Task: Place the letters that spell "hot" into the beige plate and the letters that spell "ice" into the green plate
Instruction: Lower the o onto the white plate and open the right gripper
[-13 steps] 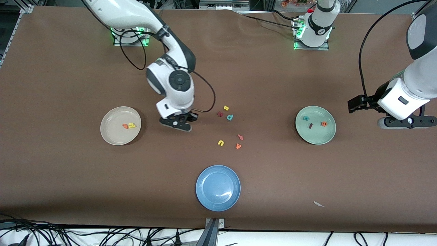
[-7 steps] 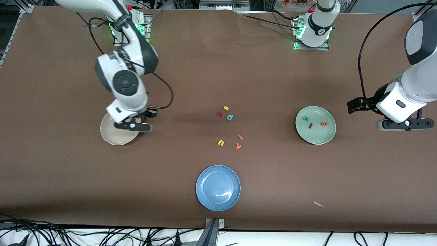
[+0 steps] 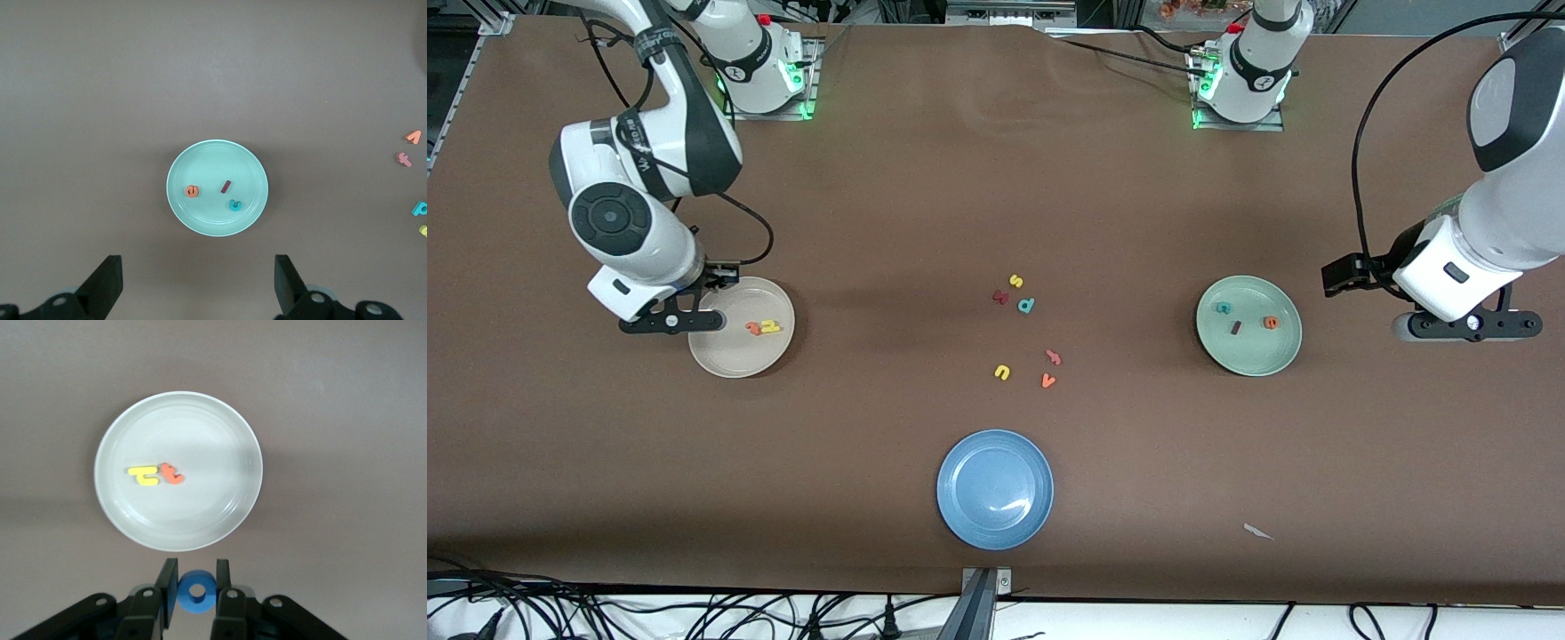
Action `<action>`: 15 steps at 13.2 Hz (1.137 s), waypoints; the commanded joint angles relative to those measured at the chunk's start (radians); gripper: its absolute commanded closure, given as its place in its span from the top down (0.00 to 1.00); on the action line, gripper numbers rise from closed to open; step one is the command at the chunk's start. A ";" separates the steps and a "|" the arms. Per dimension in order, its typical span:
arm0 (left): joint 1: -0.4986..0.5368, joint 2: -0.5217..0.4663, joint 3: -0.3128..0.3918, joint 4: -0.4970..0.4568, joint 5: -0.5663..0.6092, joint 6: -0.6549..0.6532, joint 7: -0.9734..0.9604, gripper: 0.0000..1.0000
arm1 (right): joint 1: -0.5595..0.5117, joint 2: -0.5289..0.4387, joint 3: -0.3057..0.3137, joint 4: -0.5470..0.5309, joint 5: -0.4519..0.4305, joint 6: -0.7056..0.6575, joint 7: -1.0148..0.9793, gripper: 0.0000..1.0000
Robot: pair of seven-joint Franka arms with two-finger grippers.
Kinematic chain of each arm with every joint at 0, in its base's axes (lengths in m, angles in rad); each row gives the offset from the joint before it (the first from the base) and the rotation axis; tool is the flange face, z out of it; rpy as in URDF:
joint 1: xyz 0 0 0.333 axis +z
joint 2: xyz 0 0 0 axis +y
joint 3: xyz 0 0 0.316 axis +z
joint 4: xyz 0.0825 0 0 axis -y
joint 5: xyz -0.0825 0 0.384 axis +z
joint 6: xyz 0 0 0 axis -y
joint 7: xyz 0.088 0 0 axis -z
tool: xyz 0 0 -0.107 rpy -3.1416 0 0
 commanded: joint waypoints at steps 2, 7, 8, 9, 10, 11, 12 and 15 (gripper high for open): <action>-0.005 -0.016 0.002 -0.002 0.004 -0.001 0.025 1.00 | -0.080 -0.020 0.015 -0.105 0.014 0.184 -0.055 0.23; -0.003 -0.013 -0.011 -0.005 0.004 -0.001 0.026 1.00 | -0.112 -0.010 0.015 -0.148 0.015 0.268 -0.055 0.54; -0.002 -0.013 -0.011 -0.003 0.004 0.000 0.026 1.00 | -0.112 -0.012 0.017 -0.148 0.017 0.268 -0.054 0.57; 0.000 -0.011 -0.011 -0.003 0.005 0.002 0.028 1.00 | -0.112 -0.012 0.017 -0.147 0.017 0.268 -0.055 0.60; 0.001 -0.013 -0.011 -0.002 0.005 0.002 0.028 1.00 | -0.112 -0.013 0.017 -0.142 0.017 0.267 -0.055 0.60; 0.000 -0.013 -0.011 -0.002 0.005 0.004 0.028 1.00 | -0.112 -0.016 0.017 -0.137 0.017 0.267 -0.061 0.60; 0.000 -0.013 -0.011 -0.002 0.005 0.004 0.028 1.00 | -0.112 -0.021 0.017 -0.127 0.018 0.261 -0.065 0.60; -0.002 -0.013 -0.011 -0.005 0.004 0.002 0.043 1.00 | -0.109 -0.016 0.032 0.005 0.018 0.108 -0.065 0.59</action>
